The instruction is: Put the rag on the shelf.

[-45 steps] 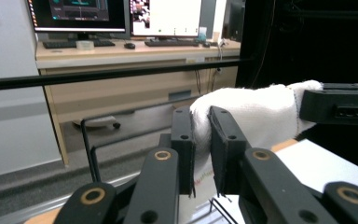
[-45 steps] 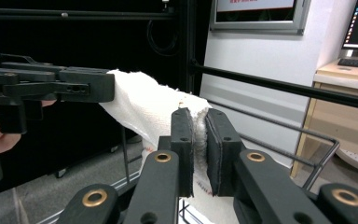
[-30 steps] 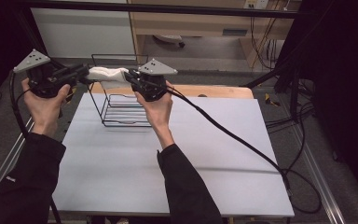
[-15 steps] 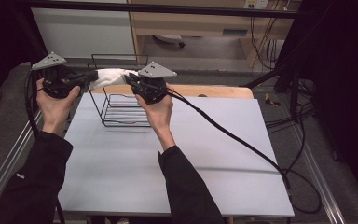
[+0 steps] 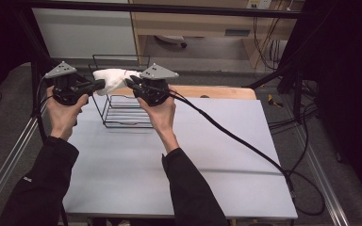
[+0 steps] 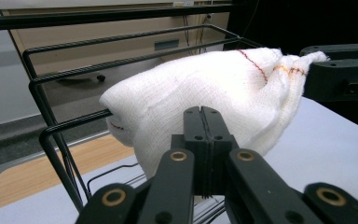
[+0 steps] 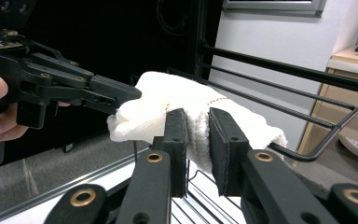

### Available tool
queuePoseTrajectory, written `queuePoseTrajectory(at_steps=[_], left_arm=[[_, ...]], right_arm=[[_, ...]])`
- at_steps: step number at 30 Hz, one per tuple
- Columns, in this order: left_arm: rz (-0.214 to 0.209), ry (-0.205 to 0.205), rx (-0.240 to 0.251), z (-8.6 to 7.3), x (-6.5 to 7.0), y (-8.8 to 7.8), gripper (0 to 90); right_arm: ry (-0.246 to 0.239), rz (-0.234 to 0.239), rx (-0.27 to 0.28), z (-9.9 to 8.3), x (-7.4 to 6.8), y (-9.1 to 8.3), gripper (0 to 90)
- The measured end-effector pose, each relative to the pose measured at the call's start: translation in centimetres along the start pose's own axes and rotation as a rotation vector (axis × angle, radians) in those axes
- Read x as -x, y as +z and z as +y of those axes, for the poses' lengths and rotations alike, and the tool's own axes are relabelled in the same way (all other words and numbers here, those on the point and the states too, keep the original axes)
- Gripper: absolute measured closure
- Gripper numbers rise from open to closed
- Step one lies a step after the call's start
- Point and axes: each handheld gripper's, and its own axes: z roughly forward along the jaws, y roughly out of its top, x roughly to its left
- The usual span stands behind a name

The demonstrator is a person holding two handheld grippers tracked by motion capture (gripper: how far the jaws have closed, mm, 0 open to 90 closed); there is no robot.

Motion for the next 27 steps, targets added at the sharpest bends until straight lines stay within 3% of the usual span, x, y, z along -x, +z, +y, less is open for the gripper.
queuePoseTrajectory(at_steps=[8, 12, 15, 20, 23, 27], left_arm=[[0.011, 0.011, -0.003, -0.1, 0.1, 0.3, 90.0], [0.013, 0.009, -0.007, -0.2, 0.0, 0.5, 90.0], [0.015, 0.008, -0.011, -0.3, 0.0, 0.7, 90.0], [0.018, 0.012, -0.014, -0.5, 0.1, 0.9, 90.0], [0.018, 0.01, -0.014, -0.6, 0.0, 1.0, 90.0], [0.019, 0.013, -0.012, -0.7, 0.1, 1.1, 90.0]], right_arm=[[-0.005, 0.007, 0.009, 0.4, 0.0, -0.5, 67.1], [0.0, 0.016, 0.017, 0.8, 0.2, -0.7, 66.6], [0.009, 0.035, 0.011, 1.1, 0.3, -0.7, 69.3], [0.022, 0.07, -0.005, 1.6, 0.0, -0.4, 82.5], [0.025, 0.086, -0.047, 1.6, -0.3, 0.1, 89.9], [0.014, 0.071, -0.123, 0.6, -0.5, 1.0, 90.0]])
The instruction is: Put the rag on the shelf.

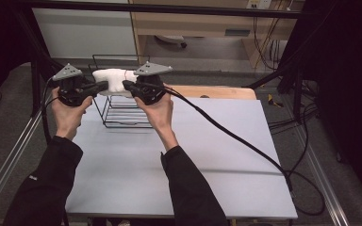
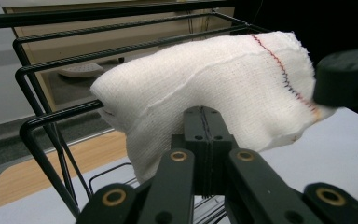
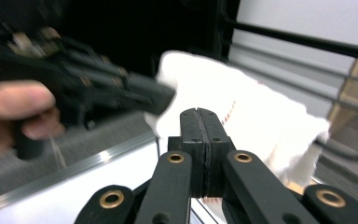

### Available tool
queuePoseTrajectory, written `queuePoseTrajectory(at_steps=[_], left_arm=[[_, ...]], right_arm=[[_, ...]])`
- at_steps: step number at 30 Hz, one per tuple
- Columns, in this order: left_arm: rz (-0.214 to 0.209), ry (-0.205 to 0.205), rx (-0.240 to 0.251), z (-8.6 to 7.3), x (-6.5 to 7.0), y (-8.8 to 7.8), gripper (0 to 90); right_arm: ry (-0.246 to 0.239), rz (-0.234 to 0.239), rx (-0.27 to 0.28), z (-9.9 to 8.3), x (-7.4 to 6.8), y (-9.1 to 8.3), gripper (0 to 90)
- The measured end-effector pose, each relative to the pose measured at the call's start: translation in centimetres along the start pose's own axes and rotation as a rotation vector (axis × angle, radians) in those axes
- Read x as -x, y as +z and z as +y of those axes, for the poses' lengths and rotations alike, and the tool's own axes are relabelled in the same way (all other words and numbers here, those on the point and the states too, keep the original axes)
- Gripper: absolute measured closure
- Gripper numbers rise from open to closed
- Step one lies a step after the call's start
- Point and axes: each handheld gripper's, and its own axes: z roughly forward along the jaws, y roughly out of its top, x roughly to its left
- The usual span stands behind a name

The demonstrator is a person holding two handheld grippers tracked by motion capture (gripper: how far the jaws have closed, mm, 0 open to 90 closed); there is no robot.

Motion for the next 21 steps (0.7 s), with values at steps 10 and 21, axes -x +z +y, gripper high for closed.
queuePoseTrajectory(at_steps=[10, 21], left_arm=[[0.01, -0.001, -0.008, -0.2, -0.1, 0.7, 90.0], [0.005, 0.004, -0.004, -0.6, -0.1, 0.4, 87.7]], right_arm=[[0.001, -0.085, -0.044, -1.4, 1.0, 1.1, 90.0], [-0.003, -0.077, -0.035, -1.4, 1.0, 1.1, 85.9]])
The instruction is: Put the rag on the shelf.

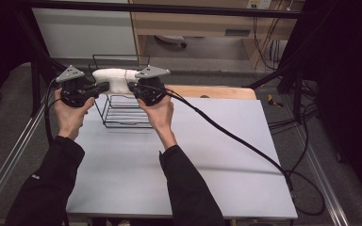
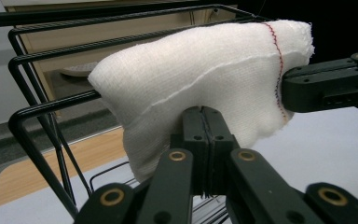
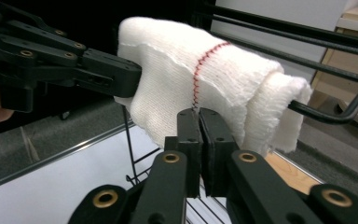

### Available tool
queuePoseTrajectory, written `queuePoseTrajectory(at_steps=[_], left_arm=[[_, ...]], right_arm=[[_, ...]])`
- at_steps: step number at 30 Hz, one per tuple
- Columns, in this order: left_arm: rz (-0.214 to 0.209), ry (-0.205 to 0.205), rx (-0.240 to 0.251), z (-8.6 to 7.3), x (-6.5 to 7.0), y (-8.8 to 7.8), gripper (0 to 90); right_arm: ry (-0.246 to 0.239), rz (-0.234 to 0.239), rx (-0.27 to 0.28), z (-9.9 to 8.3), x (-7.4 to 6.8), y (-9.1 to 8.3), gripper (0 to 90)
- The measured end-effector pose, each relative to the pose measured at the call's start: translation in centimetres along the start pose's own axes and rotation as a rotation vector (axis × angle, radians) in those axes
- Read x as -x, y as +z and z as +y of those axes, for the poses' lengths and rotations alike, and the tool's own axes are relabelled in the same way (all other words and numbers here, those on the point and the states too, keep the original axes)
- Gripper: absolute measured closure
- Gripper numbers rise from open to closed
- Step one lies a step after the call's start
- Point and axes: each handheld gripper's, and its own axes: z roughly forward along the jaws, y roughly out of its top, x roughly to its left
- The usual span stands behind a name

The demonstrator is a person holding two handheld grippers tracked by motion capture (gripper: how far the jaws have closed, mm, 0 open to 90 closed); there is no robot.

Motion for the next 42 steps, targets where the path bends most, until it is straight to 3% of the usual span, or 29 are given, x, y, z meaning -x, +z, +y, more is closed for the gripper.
queuePoseTrajectory(at_steps=[4, 12, 20, 24, 33, 42], left_arm=[[-0.003, 0.015, -0.008, -0.1, 0.3, -0.8, 81.1], [0.0, 0.026, -0.048, -0.8, 0.3, -2.4, 59.3], [-0.021, 0.013, -0.066, -3.0, 0.3, -3.5, 44.8], [-0.042, -0.007, -0.073, -4.4, 0.3, -3.7, 37.3], [-0.067, -0.002, -0.127, -8.2, 1.4, -3.4, 19.1], [-0.08, -0.004, -0.161, -11.7, 2.4, -2.9, 6.5]], right_arm=[[-0.001, 0.022, 0.013, 0.5, -0.3, -1.0, 81.3], [0.01, 0.045, 0.005, 1.2, -0.2, -3.4, 67.6], [0.038, 0.044, -0.036, 0.2, 0.9, -6.1, 44.7], [0.051, 0.038, -0.044, -1.0, 1.7, -7.5, 33.7], [0.087, 0.021, -0.087, -4.5, 3.8, -10.8, 13.7], [0.155, 0.002, -0.114, -10.0, 6.0, -14.5, 6.9]])
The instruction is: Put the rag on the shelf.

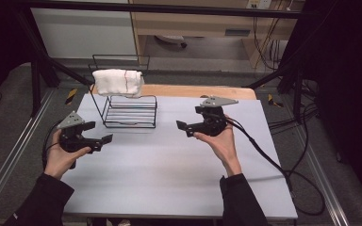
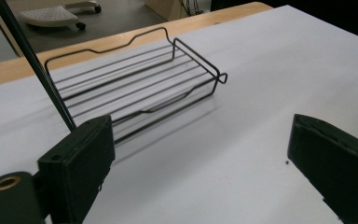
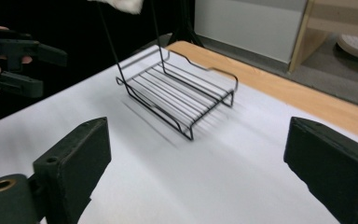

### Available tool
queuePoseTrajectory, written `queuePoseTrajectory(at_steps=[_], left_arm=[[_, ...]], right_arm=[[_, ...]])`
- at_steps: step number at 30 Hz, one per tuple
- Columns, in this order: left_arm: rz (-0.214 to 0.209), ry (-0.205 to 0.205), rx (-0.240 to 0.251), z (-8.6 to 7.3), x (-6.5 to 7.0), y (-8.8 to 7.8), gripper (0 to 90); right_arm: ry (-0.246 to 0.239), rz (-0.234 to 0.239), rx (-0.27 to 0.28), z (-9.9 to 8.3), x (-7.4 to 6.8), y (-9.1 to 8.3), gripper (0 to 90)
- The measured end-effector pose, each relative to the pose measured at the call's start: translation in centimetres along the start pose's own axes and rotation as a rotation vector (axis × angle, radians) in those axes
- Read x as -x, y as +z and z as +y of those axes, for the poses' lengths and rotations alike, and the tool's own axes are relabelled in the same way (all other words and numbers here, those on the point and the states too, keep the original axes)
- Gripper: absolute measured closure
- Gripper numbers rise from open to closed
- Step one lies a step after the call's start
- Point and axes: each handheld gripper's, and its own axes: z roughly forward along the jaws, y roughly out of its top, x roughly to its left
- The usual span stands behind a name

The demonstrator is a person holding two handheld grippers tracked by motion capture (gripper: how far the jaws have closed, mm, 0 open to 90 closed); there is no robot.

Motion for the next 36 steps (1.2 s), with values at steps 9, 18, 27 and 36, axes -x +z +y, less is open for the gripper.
queuePoseTrajectory(at_steps=[9, 18, 27, 36], left_arm=[[-0.018, -0.007, -0.042, -3.2, 1.0, 1.0, 5.0], [-0.033, -0.008, -0.087, -6.1, 1.1, 1.5, 5.5], [-0.04, 0.013, -0.097, -7.1, 1.3, 1.6, 5.7], [-0.045, 0.022, -0.102, -7.7, 1.3, 1.7, 5.7]], right_arm=[[0.022, -0.024, -0.048, -5.2, 2.2, -2.3, 3.1], [0.069, -0.049, -0.102, -10.4, 3.9, -4.1, 0.8], [0.106, -0.061, -0.113, -14.4, 5.1, -6.1, 0.6], [0.139, -0.075, -0.105, -16.5, 5.8, -7.9, 0.6]])
